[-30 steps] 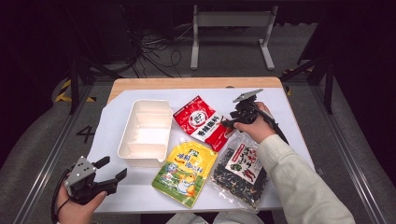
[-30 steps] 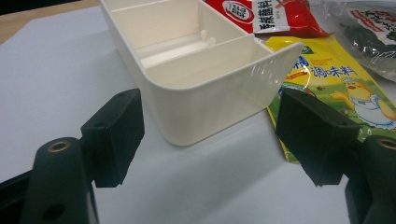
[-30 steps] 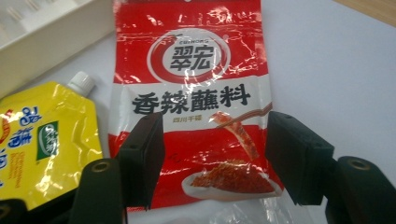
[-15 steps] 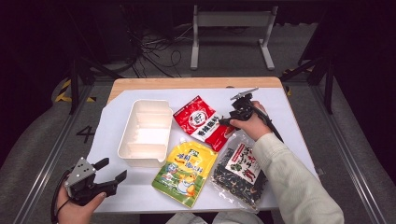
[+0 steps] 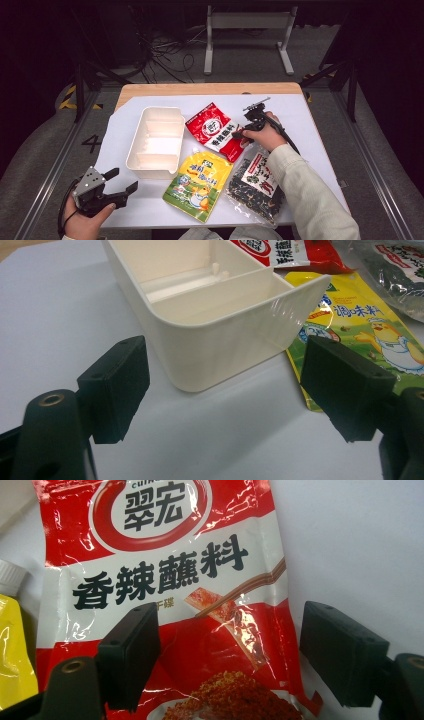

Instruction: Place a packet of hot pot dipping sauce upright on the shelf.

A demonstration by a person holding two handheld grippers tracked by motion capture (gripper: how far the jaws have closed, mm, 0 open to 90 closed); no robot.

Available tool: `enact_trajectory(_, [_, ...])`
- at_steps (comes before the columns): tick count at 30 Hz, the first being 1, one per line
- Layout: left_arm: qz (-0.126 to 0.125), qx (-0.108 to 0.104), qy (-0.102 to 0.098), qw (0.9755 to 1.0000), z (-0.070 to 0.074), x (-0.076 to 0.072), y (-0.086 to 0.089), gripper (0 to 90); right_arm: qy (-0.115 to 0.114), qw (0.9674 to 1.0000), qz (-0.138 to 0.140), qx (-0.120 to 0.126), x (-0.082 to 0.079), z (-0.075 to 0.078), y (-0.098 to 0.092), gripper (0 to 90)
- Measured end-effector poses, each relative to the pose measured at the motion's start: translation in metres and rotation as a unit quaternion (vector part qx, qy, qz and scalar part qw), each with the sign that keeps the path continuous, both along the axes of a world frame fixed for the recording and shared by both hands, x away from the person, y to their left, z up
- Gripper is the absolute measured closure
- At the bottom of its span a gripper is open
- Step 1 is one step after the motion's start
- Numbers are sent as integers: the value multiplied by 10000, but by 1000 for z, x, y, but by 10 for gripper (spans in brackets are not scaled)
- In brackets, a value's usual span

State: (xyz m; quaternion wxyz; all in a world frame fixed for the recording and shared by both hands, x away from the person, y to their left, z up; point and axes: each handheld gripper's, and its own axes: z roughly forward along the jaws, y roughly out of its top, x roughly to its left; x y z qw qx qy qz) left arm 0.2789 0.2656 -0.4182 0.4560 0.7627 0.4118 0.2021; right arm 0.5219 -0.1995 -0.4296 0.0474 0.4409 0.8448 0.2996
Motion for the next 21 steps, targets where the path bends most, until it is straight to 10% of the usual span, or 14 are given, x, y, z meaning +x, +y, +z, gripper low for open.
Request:
enact_trajectory(11, [-116, 110, -8, 9999, -2, 0, -3, 213, 229, 9997, -13, 6, -2, -1, 5, 382])
enact_trajectory(21, [-148, 138, -25, 9998, -2, 0, -5, 213, -33, 9989, 172, -439, -9, 10, 14, 654])
